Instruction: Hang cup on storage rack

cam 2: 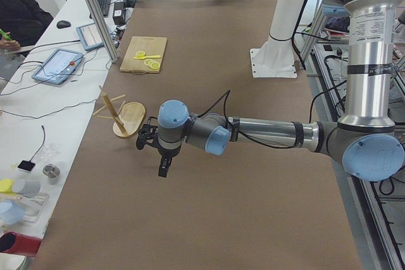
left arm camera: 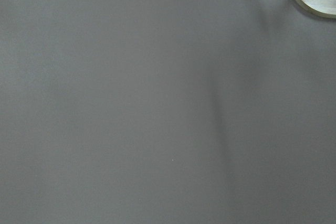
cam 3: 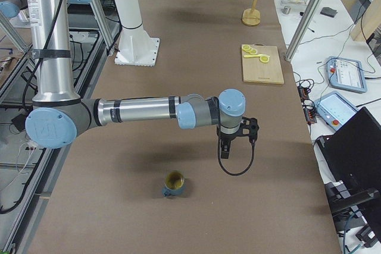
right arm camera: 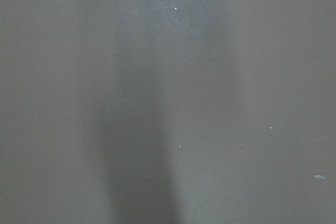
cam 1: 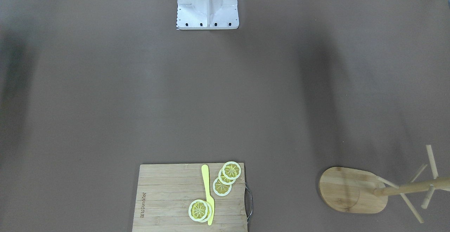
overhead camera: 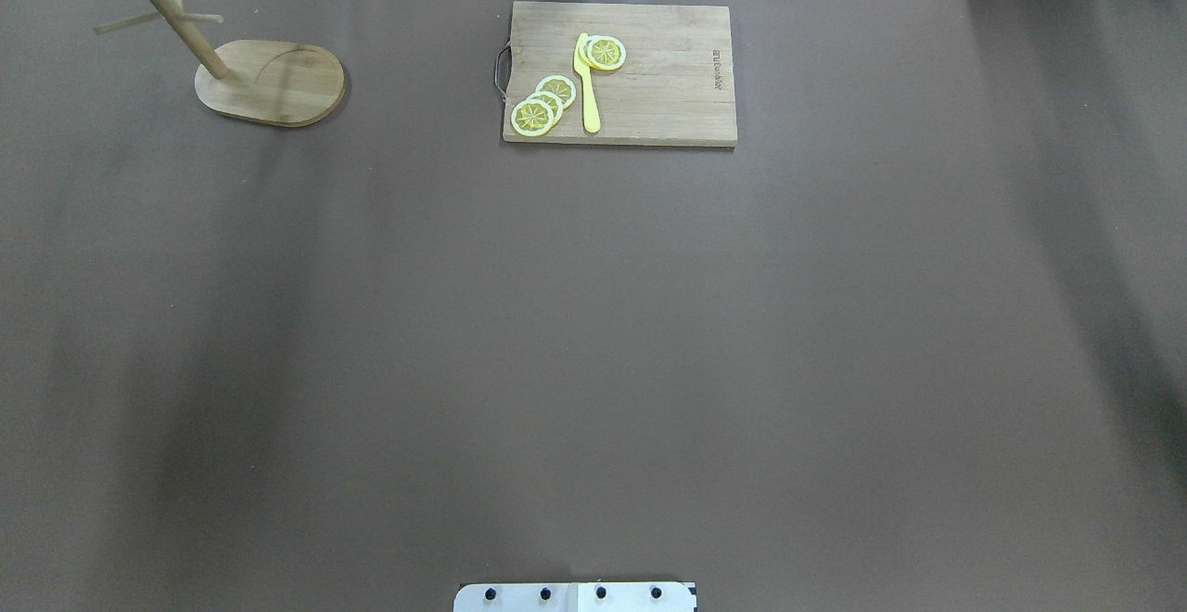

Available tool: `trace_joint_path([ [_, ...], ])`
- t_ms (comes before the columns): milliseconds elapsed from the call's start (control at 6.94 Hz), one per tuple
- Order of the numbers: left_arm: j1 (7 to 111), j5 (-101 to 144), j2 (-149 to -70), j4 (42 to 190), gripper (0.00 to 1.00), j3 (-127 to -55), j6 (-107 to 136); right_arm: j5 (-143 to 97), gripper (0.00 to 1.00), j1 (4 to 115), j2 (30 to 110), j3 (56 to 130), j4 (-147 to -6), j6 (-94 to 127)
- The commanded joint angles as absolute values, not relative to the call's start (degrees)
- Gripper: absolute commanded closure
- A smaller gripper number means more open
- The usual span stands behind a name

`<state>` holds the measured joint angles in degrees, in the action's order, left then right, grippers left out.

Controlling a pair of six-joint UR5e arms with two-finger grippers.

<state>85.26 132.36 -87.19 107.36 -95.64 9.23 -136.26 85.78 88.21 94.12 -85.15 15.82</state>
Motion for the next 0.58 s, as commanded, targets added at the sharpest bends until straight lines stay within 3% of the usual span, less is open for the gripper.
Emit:
trace_joint_path([
  [0, 85.3, 132.4, -87.2, 107.4, 0.01, -95.8, 9.2, -136.5, 0.0, 85.8, 87.6, 94.1, -85.6, 16.1],
  [432, 85.3, 132.4, -87.2, 107.4, 0.01, -95.9, 9.2, -135.4, 0.0, 85.3, 87.4, 94.1, -85.5, 16.5],
])
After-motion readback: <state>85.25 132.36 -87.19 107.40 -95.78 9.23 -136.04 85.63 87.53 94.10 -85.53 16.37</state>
